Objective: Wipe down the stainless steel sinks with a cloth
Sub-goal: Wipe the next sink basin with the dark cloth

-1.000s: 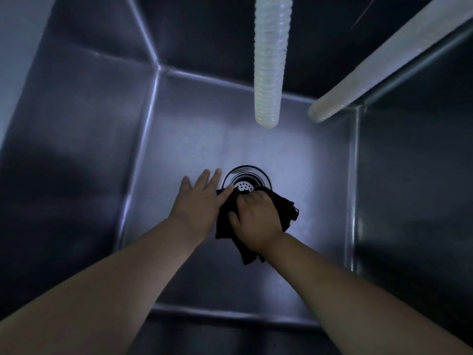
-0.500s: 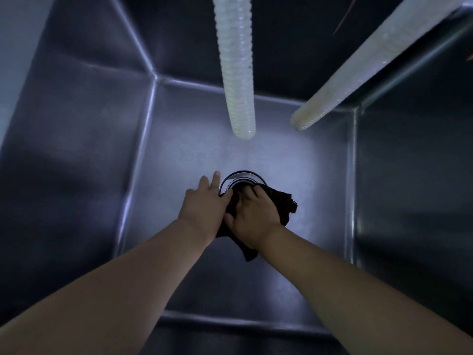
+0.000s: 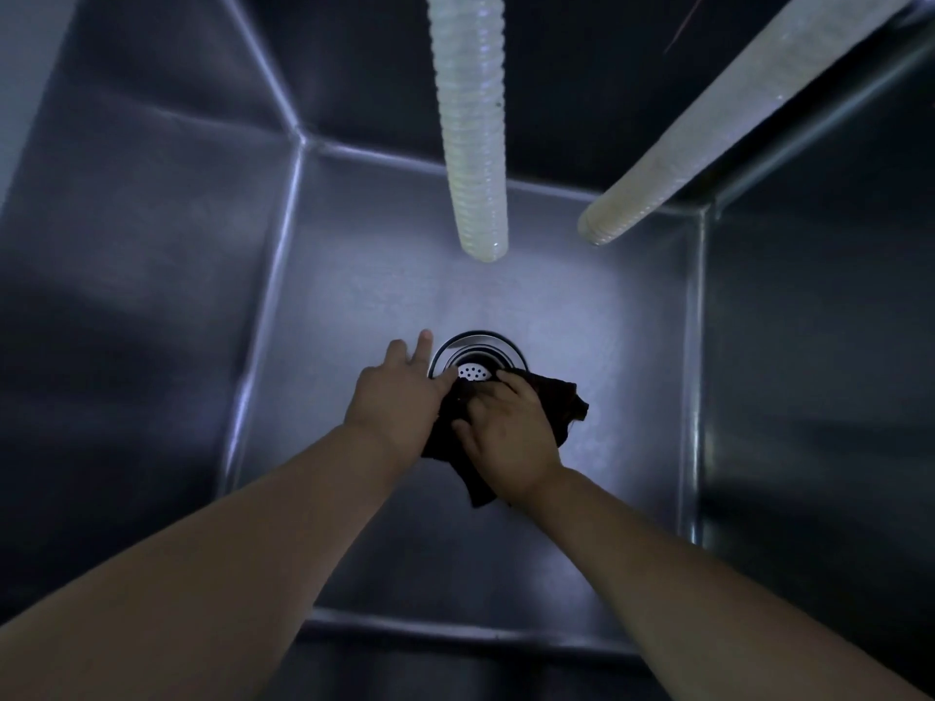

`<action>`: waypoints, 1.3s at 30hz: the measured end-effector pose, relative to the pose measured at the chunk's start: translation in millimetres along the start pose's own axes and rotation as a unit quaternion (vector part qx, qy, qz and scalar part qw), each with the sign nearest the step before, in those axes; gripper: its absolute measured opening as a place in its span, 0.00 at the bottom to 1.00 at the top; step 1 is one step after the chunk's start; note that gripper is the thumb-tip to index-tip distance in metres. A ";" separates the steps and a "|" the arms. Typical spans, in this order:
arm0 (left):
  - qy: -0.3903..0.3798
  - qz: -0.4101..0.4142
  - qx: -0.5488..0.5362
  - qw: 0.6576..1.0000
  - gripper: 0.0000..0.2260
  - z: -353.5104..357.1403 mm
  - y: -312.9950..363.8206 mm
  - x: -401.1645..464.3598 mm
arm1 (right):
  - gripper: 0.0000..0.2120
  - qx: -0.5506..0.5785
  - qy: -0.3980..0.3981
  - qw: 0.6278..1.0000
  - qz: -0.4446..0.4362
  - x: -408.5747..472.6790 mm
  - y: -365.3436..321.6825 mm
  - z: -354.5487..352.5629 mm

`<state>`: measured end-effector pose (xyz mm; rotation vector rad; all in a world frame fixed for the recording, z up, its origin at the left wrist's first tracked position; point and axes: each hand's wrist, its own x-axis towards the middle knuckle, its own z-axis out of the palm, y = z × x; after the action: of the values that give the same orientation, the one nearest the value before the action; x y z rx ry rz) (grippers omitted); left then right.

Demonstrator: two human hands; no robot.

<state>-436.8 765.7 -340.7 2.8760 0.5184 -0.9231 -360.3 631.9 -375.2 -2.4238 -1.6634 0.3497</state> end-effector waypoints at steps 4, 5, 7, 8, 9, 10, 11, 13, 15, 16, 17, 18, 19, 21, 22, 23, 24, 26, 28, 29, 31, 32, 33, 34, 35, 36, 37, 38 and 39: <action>-0.029 -0.003 0.011 1.000 0.35 -3.9 3.7 1.6 | 0.24 -0.046 -0.034 0.998 0.005 -21.1 -9.4 4.8; -0.032 -0.001 0.008 0.999 0.34 -4.6 3.7 1.6 | 0.26 -0.052 -0.040 0.998 -0.003 -31.6 -10.7 6.9; -0.030 -0.003 0.005 1.000 0.31 -6.0 3.6 1.5 | 0.28 -0.061 -0.042 0.997 -0.036 -54.0 -7.4 9.4; -0.028 -0.006 0.007 1.000 0.31 -6.8 3.4 1.3 | 0.29 -0.065 -0.041 0.996 -0.054 -62.8 -2.6 9.3; -0.026 -0.008 0.011 1.000 0.31 -7.6 3.3 1.2 | 0.29 -0.069 -0.043 0.994 -0.067 -68.4 4.2 8.1; -0.026 -0.009 0.014 1.000 0.32 -8.0 3.3 0.9 | 0.30 -0.075 -0.047 0.993 -0.073 -71.1 12.3 6.0; -0.026 -0.009 0.016 0.999 0.33 -8.3 3.4 0.3 | 0.30 -0.080 -0.055 0.993 -0.071 -70.9 20.7 3.2; -0.018 -0.010 0.018 1.000 0.36 -8.1 2.8 -1.0 | 0.32 -0.091 -0.065 0.992 -0.060 -62.9 37.6 -3.3; -0.011 -0.010 0.015 1.000 0.42 -7.5 1.5 -2.0 | 0.33 -0.108 -0.067 0.991 -0.048 -46.5 54.0 -10.0; -0.010 -0.011 0.012 1.000 0.43 -7.1 0.7 -1.9 | 0.33 -0.119 -0.068 0.990 -0.041 -36.3 62.3 -13.5; -0.009 -0.011 0.010 1.000 0.44 -6.5 -0.2 -1.4 | 0.34 -0.131 -0.068 0.989 -0.030 -25.2 70.5 -17.1; -0.009 -0.013 0.006 1.000 0.43 -5.7 -1.5 -0.3 | 0.34 -0.140 -0.066 0.988 -0.013 -14.0 78.4 -20.7; -0.008 -0.017 0.000 1.000 0.43 -4.7 -3.0 0.8 | 0.35 -0.146 -0.062 0.987 0.011 -2.8 85.2 -23.9; -0.003 -0.024 -0.013 1.000 0.44 -1.8 -6.2 1.8 | 0.36 -0.148 -0.059 0.985 0.066 15.8 94.1 -28.6; 0.003 -0.026 -0.019 0.999 0.44 -0.5 -7.6 1.8 | 0.36 -0.146 -0.059 0.983 0.093 21.5 95.7 -29.6; 0.009 -0.026 -0.023 0.999 0.45 0.8 -8.7 1.3 | 0.36 -0.144 -0.058 0.981 0.115 24.6 95.6 -29.7; 0.016 -0.024 -0.026 0.999 0.45 1.4 -9.9 0.5 | 0.35 -0.142 -0.056 0.979 0.133 24.7 94.2 -28.8; 0.029 -0.020 -0.040 0.999 0.45 2.0 -12.0 -2.7 | 0.35 -0.139 -0.053 0.976 0.159 16.9 88.0 -26.2; 0.037 -0.014 -0.060 0.997 0.45 3.8 -14.8 -9.8 | 0.35 -0.140 -0.058 0.974 0.167 -0.8 77.1 -22.8; 0.038 -0.006 -0.072 0.997 0.44 5.2 -16.5 -15.1 | 0.35 -0.141 -0.062 0.975 0.162 -13.3 70.3 -21.0; 0.034 0.012 -0.104 0.994 0.43 7.8 -23.0 -29.3 | 0.35 -0.143 -0.068 0.979 0.132 -41.1 53.3 -15.5; 0.035 0.018 -0.117 0.992 0.42 7.8 -27.1 -38.2 | 0.35 -0.143 -0.075 0.981 0.109 -54.9 43.4 -12.4; 0.040 0.016 -0.122 0.992 0.40 6.8 -31.6 -48.3 | 0.34 -0.142 -0.086 0.983 0.083 -67.3 32.6 -9.5; 0.049 0.007 -0.122 0.991 0.39 4.7 -36.9 -59.4 | 0.34 -0.143 -0.101 0.983 0.057 -77.6 21.2 -6.6; 0.059 -0.011 -0.122 0.991 0.38 1.6 -42.3 -70.9 | 0.34 -0.148 -0.118 0.981 0.031 -84.9 9.9 -3.7; 0.068 -0.034 -0.122 0.990 0.36 -2.8 -48.1 -82.3 | 0.35 -0.155 -0.133 0.979 0.006 -88.8 -0.8 -1.4; 0.074 -0.057 -0.122 0.988 0.34 -7.9 -53.9 -93.3 | 0.35 -0.160 -0.145 0.976 -0.017 -88.8 -11.1 0.3; 0.077 -0.078 -0.124 0.986 0.33 -13.3 -59.5 -103.5 | 0.35 -0.162 -0.153 0.974 -0.040 -85.9 -21.2 2.0; 0.077 -0.097 -0.127 0.984 0.32 -18.2 -64.7 -112.8 | 0.35 -0.160 -0.156 0.973 -0.062 -80.6 -30.9 3.4</action>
<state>-534.6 796.5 -258.8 2.7110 0.8759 -0.6043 -416.7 567.7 -362.5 -2.5765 -2.1421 0.4990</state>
